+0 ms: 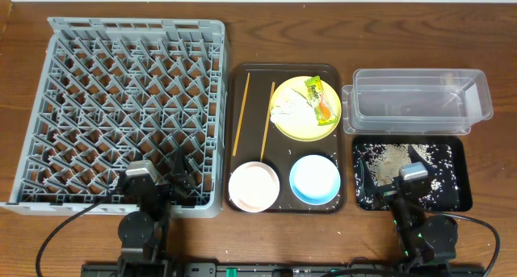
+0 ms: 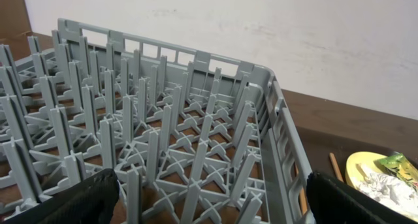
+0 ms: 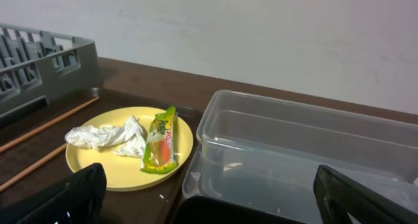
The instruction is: Sort waste into correct bins and load items into the dishwasher
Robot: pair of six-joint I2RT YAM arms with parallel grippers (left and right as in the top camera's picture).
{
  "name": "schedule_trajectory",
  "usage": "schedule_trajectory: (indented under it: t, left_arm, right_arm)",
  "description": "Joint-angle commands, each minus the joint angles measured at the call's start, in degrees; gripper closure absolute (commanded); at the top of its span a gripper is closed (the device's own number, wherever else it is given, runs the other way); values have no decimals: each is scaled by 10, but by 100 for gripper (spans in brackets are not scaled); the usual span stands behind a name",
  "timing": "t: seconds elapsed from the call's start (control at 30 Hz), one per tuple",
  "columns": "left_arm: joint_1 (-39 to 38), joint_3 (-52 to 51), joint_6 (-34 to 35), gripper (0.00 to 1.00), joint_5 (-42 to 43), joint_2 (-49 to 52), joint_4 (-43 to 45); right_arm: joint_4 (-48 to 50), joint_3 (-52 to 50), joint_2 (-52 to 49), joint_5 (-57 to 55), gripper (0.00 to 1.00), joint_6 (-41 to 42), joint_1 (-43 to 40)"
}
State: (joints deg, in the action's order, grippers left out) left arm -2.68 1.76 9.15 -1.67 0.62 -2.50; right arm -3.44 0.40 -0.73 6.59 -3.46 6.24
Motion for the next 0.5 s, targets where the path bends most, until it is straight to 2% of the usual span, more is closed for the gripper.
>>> schedule_trajectory:
  t: [0.0,0.2,0.3,0.4,0.47]
  left_arm:
    - [2,-15,-3,7,-4,-4,-14]
    - [2,-15,-3,7,-3,-4,-9]
    - [2,-14,-3,7,-1,-4,-9]
    - [2,0,-3,7,69,-4,4]
    - [2,10,-3,7,100,-4,20]
  right_arm:
    - [13,-1,1,-8,1,-16,-3]
    - [20,-1,1,36,1,-7,-3]
    - [56,-1,1,39,1,-8,-3]
    - [144,0,1,85,1,14,-3]
    - [166,8,1,128,1,21,-3]
